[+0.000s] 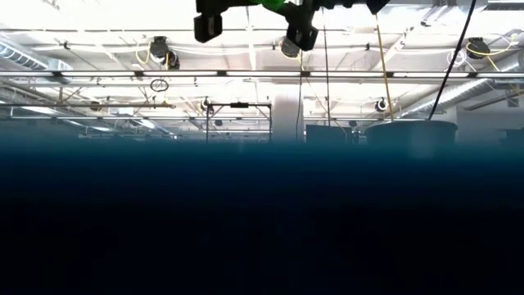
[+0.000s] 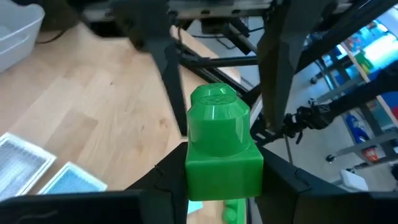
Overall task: Pick & Place Toys
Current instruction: Put the green game piece into the right gray bin
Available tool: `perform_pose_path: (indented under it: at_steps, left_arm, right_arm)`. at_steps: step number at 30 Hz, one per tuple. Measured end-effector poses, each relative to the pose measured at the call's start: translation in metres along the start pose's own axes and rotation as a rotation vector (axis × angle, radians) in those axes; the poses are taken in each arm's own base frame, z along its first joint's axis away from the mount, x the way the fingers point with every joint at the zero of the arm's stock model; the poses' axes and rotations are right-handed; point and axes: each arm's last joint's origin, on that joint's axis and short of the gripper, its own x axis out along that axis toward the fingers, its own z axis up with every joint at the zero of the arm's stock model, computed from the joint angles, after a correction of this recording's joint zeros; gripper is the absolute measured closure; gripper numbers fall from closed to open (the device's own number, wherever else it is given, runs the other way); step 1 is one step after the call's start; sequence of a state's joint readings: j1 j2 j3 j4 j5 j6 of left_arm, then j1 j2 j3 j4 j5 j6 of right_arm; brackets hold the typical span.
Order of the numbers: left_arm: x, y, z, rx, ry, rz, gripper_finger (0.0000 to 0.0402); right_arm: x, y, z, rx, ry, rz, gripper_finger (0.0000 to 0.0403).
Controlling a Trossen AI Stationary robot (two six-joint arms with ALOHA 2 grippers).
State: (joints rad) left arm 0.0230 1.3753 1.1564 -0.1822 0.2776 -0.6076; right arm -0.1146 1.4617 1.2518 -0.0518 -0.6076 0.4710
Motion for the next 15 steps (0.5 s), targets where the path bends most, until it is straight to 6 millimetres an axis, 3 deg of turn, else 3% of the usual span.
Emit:
perform_pose_path:
  at_steps: [8,15]
  left_arm:
    - [0.015,-0.003,0.006,0.033,0.022,-0.01,0.0252]
    - [0.015,-0.006,0.011,0.07,0.008,-0.02,0.0268]
  right_arm:
    - [0.0,0.001,0.001,0.025,-0.011,0.006,0.0161]
    - [0.0,0.002,0.0,0.06,0.017,0.05,0.0161]
